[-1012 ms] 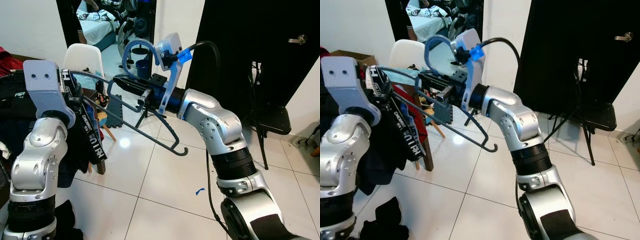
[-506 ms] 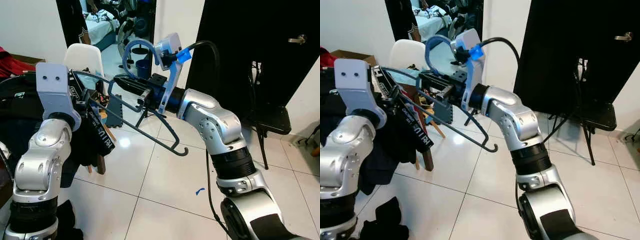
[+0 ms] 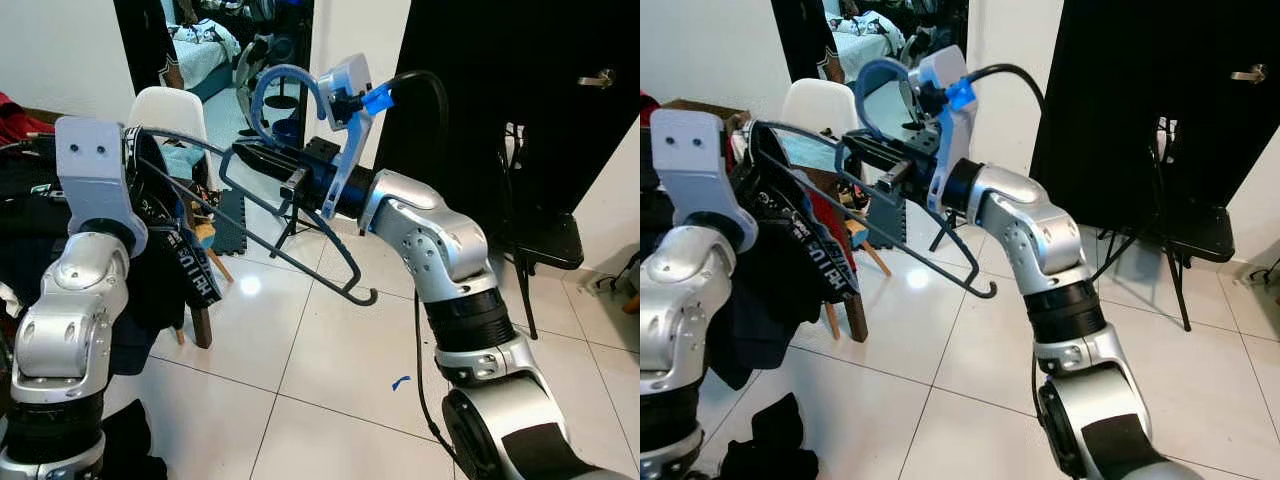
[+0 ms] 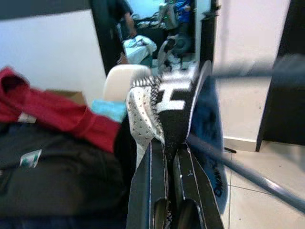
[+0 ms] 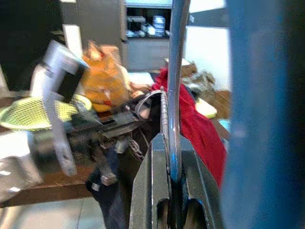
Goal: Hang hanger
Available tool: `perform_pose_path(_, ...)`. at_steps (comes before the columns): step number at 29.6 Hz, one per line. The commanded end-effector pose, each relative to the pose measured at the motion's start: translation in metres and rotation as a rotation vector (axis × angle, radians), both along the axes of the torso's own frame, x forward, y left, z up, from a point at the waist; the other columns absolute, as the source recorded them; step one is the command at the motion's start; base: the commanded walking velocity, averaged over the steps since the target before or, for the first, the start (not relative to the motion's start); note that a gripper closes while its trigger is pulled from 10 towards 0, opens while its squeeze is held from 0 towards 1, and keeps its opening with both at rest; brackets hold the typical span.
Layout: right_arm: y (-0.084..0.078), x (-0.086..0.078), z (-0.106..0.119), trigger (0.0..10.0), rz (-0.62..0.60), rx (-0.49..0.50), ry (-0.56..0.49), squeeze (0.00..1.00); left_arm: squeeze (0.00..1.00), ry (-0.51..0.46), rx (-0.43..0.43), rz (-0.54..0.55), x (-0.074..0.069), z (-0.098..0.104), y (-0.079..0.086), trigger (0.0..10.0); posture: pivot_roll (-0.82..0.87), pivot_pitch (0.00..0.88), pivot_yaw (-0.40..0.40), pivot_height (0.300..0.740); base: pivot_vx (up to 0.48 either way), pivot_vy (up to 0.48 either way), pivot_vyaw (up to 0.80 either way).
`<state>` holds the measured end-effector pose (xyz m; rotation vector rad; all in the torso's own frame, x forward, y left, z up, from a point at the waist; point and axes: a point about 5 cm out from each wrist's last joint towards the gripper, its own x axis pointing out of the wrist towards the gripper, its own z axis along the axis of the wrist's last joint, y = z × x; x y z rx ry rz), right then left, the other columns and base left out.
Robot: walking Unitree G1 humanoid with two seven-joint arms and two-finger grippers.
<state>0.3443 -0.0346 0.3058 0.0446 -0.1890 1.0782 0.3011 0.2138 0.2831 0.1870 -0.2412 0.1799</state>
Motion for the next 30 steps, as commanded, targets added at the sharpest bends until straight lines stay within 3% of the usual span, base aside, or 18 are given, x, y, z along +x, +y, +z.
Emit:
perform_pose_path(1, -0.002, 0.006, -0.001, 10.0, -0.061, -0.041, -0.005, 0.00, 0.00, -0.037, 0.057, -0.041, -0.003, 0.013, -0.007, 0.0, 0.00, 0.000, -0.057, 0.740, 0.000, 0.000, 0.00)
perform_pose_path(8, -0.006, 0.014, -0.007, 10.0, -0.131, -0.073, 0.020, 0.00, 0.00, -0.050, 0.112, -0.120, -0.005, 0.019, -0.018, 0.0, 0.00, 0.000, -0.056, 0.740, 0.000, 0.000, 0.00)
perform_pose_path(9, -0.007, 0.017, -0.010, 10.0, -0.161, -0.077, 0.037, 0.00, 0.00, -0.059, 0.144, -0.195, -0.005, 0.020, -0.031, 0.0, 0.00, 0.000, -0.059, 0.740, 0.000, 0.000, 0.00)
perform_pose_path(10, -0.007, 0.017, -0.010, 10.0, -0.161, -0.077, 0.037, 0.00, 0.00, -0.059, 0.144, -0.195, -0.005, 0.020, -0.031, 0.0, 0.00, 0.000, -0.059, 0.740, 0.000, 0.000, 0.00)
perform_pose_path(11, -0.008, 0.021, -0.012, 10.0, -0.205, -0.072, 0.063, 0.00, 0.00, -0.056, 0.192, -0.338, -0.008, 0.018, -0.054, 0.0, 0.00, 0.000, -0.060, 0.740, 0.000, 0.000, 0.00)
perform_pose_path(15, -0.009, 0.023, -0.011, 10.0, -0.217, -0.065, 0.068, 0.00, 0.00, -0.040, 0.222, -0.385, -0.008, 0.014, -0.062, 0.0, 0.00, 0.000, -0.061, 0.740, 0.000, 0.000, 0.00)
perform_pose_path(16, -0.009, 0.023, -0.010, 10.0, -0.220, -0.059, 0.069, 0.00, 0.00, -0.026, 0.238, -0.403, -0.009, 0.011, -0.065, 1.1, 0.00, 0.000, -0.061, 0.740, 0.000, 0.000, 0.00)
perform_pose_path(21, -0.010, 0.024, -0.007, 10.0, -0.222, -0.043, 0.067, 0.00, 0.00, 0.003, 0.261, -0.427, -0.009, 0.005, -0.068, 1.1, 0.00, 0.000, -0.061, 0.740, 0.000, 0.000, 0.00)
perform_pose_path(22, -0.012, 0.025, -0.003, 10.0, -0.223, -0.022, 0.065, 0.00, 0.00, 0.054, 0.298, -0.480, -0.011, -0.006, -0.074, 6.9, 0.00, 0.000, -0.061, 0.740, 0.000, 0.000, 0.00)
perform_pose_path(23, -0.014, 0.026, 0.002, 10.0, -0.225, 0.005, 0.060, 0.00, 0.00, 0.123, 0.340, -0.547, -0.014, -0.021, -0.082, 10.0, 0.00, 0.000, -0.058, 0.740, 0.000, 0.000, 0.00)
perform_pose_path(26, -0.016, 0.027, 0.007, 10.0, -0.224, 0.038, 0.055, 0.00, 0.00, 0.221, 0.411, -0.616, -0.018, -0.041, -0.090, 10.0, 0.00, 0.000, -0.059, 0.740, 0.000, 0.000, 0.00)
perform_pose_path(30, -0.015, 0.027, 0.009, 10.0, -0.213, 0.039, 0.043, 0.00, 0.00, 0.288, 0.469, -0.611, -0.020, -0.055, -0.088, 10.0, 0.00, 0.000, -0.060, 0.740, 0.000, 0.000, 0.00)
